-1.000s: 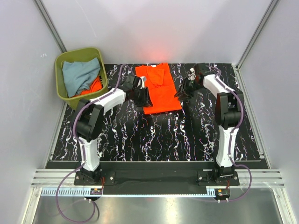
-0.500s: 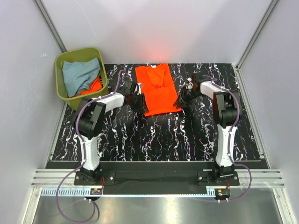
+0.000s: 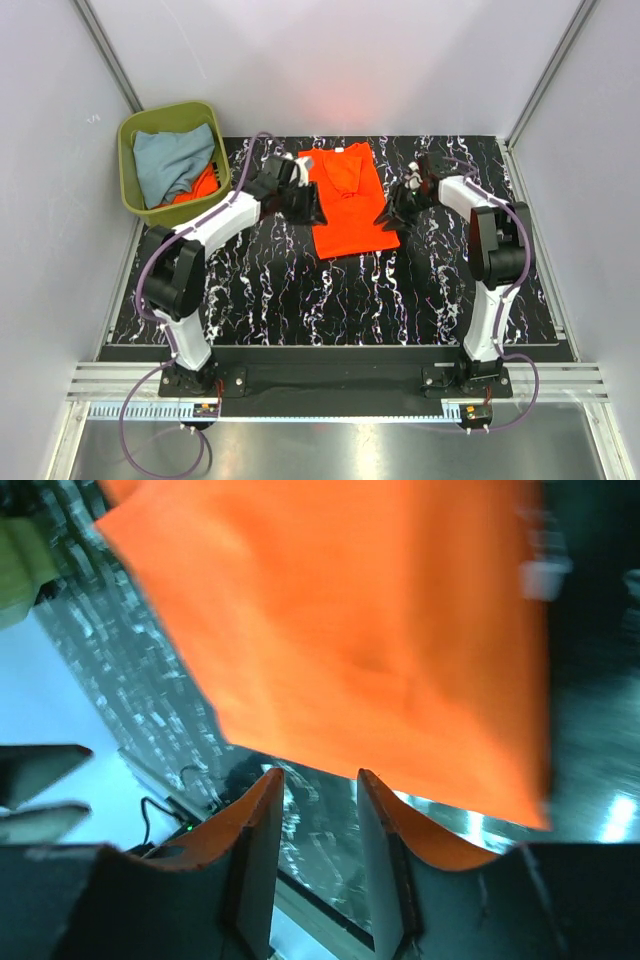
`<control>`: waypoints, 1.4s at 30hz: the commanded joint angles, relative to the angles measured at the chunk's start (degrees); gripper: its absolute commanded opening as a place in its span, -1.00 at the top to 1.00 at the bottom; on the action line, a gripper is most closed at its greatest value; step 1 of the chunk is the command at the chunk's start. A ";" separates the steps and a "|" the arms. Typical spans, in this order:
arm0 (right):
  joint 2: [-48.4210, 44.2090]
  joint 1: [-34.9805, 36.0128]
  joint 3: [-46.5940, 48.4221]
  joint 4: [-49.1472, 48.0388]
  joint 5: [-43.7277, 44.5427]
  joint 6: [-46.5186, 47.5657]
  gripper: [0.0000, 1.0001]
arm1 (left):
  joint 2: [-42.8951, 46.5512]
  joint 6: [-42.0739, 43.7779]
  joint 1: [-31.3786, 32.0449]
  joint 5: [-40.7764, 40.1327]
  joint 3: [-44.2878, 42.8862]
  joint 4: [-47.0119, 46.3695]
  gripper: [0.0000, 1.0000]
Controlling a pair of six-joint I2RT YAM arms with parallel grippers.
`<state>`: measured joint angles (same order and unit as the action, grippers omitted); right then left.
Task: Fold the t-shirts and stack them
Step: Fold the tshirt
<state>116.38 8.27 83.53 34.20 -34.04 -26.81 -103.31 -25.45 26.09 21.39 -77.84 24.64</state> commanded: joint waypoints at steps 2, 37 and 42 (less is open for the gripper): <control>1.66 5.17 3.49 -2.90 -5.23 -4.12 0.14 | -4.44 -9.05 1.86 10.13 -0.23 -9.93 0.15; -16.36 -5.99 -30.44 -24.17 5.47 -19.32 -0.41 | 17.53 -40.77 2.56 -4.41 43.55 -47.18 -0.52; -15.92 -5.99 -31.41 -28.30 10.04 -25.04 -0.10 | 13.58 -52.85 6.87 -17.77 45.85 -58.56 -0.25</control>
<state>100.42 2.15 52.66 11.44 -28.86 -46.11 -88.49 -67.22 31.09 14.20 -31.66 -19.11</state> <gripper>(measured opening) 0.575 0.649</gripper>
